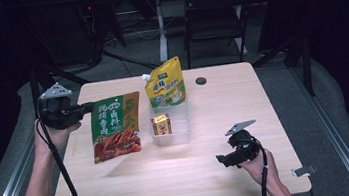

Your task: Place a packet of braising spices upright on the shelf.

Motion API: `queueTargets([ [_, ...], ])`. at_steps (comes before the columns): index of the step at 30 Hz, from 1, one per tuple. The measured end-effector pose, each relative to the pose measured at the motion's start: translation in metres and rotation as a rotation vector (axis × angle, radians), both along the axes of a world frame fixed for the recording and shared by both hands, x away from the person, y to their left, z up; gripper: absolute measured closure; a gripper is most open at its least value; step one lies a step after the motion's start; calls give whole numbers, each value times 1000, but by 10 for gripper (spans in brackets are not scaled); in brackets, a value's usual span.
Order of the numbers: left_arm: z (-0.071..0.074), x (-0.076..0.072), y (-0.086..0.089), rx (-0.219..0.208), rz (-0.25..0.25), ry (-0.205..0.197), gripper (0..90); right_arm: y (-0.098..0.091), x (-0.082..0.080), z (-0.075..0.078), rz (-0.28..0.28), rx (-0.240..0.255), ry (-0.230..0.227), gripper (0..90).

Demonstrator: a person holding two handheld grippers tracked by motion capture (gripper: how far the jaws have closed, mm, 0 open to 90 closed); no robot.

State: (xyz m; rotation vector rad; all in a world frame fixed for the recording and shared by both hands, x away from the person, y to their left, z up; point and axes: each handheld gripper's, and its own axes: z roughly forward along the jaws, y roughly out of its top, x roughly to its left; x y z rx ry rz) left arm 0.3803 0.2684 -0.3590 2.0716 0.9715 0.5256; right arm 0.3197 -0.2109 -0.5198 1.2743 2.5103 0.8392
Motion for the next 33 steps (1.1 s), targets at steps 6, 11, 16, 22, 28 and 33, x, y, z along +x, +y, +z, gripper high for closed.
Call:
queueTargets([
  [6, 11, 3, -4, 23, -7, -13, 900, -1, 0, 0, -1, -3, -4, 188],
  [11, 21, 6, -5, 44, -10, -24, 900, -2, 0, 0, -8, 1, -4, 188],
  [16, 33, 11, -7, 75, -9, -27, 900, -2, 0, 0, -7, 1, -2, 188],
  [22, 49, 14, -9, 92, -13, -49, 900, -3, 1, 0, -7, 0, 0, 188],
  [28, 66, 14, -16, 102, -31, -88, 900, -4, 1, 0, -6, 8, 2, 187],
  [33, 78, 17, -24, 107, -56, -116, 900, -4, 1, 0, -8, 8, 3, 187],
])
